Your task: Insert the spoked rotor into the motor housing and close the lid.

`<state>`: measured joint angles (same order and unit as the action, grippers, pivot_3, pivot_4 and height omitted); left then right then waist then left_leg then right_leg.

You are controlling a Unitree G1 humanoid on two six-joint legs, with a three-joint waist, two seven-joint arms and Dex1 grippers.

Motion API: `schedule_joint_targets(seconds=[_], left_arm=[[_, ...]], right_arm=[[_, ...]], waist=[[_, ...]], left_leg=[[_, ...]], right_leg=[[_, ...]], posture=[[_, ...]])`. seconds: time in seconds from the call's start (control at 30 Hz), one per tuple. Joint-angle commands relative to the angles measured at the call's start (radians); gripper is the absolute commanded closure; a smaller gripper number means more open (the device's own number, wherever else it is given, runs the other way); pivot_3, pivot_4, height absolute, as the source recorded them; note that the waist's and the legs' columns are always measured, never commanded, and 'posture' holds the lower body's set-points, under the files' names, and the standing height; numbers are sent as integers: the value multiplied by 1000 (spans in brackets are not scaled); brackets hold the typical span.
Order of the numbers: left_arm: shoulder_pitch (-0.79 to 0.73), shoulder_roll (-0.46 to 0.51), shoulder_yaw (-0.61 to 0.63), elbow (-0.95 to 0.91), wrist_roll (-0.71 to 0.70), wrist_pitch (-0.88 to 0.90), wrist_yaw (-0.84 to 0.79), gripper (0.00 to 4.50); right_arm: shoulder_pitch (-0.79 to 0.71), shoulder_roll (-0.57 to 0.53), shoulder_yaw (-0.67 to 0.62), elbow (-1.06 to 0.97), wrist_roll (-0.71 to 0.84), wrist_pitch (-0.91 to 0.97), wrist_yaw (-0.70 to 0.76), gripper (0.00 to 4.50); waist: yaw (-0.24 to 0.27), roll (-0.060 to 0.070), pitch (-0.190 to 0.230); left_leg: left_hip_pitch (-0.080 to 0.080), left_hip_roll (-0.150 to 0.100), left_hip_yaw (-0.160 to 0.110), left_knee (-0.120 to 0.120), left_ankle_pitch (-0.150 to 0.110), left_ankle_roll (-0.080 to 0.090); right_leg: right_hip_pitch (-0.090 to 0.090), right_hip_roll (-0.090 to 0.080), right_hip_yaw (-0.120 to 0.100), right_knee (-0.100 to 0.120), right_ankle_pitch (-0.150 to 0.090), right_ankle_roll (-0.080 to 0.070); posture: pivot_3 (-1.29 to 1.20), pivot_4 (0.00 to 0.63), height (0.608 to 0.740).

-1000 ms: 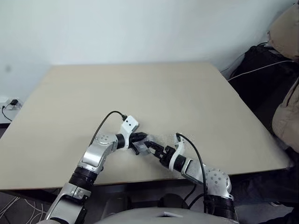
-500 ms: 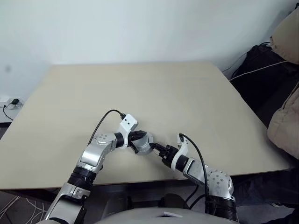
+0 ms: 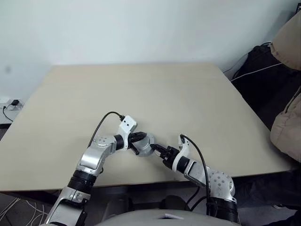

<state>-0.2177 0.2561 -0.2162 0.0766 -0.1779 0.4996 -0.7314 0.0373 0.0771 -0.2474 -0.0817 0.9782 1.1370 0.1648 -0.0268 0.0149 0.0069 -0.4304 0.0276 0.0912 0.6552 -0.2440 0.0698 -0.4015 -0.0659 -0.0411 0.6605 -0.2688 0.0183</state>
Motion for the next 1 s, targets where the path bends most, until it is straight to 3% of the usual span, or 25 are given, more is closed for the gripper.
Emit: schedule_joint_targets(seconds=[0.03, 0.47, 0.77, 1.0], left_arm=[[20, -1, 17, -37, -27, 16, 8, 4500], [95, -41, 194, -172, -189, 38, 102, 4500], [257, -184, 395, -318, -466, 88, 209, 4500], [445, -319, 434, -364, -669, 175, 310, 4500]], right_arm=[[-12, 40, 13, -53, 58, -19, 25, 3306], [10, 58, -15, -54, 102, -58, 0, 3306], [13, 76, -49, -75, 201, -117, -54, 3306], [-26, 79, -34, -131, 325, -170, -113, 3306]], waist=[[0, 0, 0], [3, 0, 1], [3, -1, 2], [4, -4, 6]], left_leg=[[0, 0, 0, 0, 0, 0], [0, 0, 0, 0, 0, 0], [0, 0, 0, 1, 0, 0], [0, 0, 0, 3, 0, 1]], right_leg=[[0, 0, 0, 0, 0, 0], [0, 0, 0, 0, 0, 0], [1, 1, -1, 0, 0, 1], [2, 1, -1, -1, 0, 2]], posture=[[0, 0, 740], [0, 0, 740], [0, 0, 740], [0, 0, 740]])
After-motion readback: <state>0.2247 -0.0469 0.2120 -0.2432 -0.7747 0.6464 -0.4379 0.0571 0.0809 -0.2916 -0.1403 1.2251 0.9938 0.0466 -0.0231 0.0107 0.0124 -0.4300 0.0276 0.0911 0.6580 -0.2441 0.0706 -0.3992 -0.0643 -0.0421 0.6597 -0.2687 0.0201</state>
